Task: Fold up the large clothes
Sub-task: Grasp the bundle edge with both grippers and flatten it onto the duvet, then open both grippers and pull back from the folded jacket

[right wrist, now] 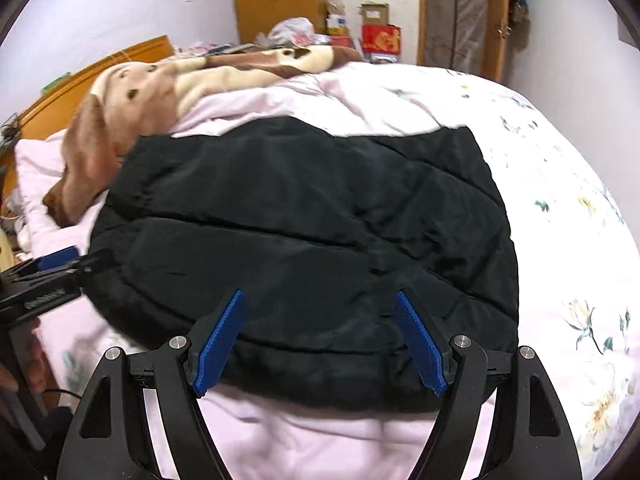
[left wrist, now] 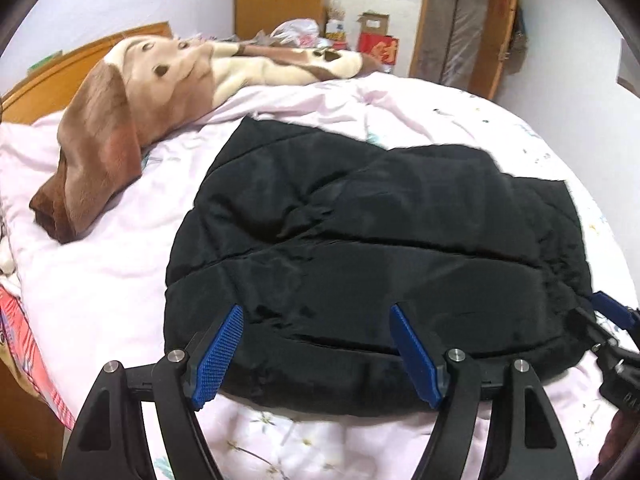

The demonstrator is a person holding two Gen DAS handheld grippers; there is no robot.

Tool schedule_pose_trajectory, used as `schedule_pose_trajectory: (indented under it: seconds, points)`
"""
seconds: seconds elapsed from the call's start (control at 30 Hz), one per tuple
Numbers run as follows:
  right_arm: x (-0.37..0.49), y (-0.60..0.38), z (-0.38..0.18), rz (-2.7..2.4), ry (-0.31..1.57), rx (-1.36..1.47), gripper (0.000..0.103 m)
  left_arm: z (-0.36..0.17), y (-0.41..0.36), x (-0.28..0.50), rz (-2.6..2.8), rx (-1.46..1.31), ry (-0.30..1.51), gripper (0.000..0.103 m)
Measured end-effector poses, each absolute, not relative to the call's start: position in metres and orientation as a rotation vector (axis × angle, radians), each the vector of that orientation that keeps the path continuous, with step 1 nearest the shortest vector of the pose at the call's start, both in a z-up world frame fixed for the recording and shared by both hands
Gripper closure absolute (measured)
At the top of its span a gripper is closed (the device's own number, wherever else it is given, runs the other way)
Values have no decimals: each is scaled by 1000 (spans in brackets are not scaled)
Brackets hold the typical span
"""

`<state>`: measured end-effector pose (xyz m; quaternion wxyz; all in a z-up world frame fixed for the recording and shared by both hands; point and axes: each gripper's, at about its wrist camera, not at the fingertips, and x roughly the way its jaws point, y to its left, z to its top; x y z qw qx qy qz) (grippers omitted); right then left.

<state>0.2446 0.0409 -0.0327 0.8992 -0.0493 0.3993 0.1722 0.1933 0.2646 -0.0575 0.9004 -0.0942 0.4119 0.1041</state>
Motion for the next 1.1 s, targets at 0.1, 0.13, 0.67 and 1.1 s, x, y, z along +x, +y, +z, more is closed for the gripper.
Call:
schedule_pose_trajectory:
  seconds: [0.1, 0.13, 0.67, 1.1]
  points:
    - [231, 45, -25, 362, 807, -111, 26, -45, 255, 184, 204, -193, 838, 27]
    - [227, 44, -24, 360, 805, -118, 26, -41, 251, 180, 201, -189, 836, 27]
    - [184, 20, 2, 307, 746, -75, 26, 4, 216, 113, 227, -158, 785, 27]
    - [140, 3, 23, 291, 703, -54, 26, 13, 190, 59, 238, -165, 787, 26]
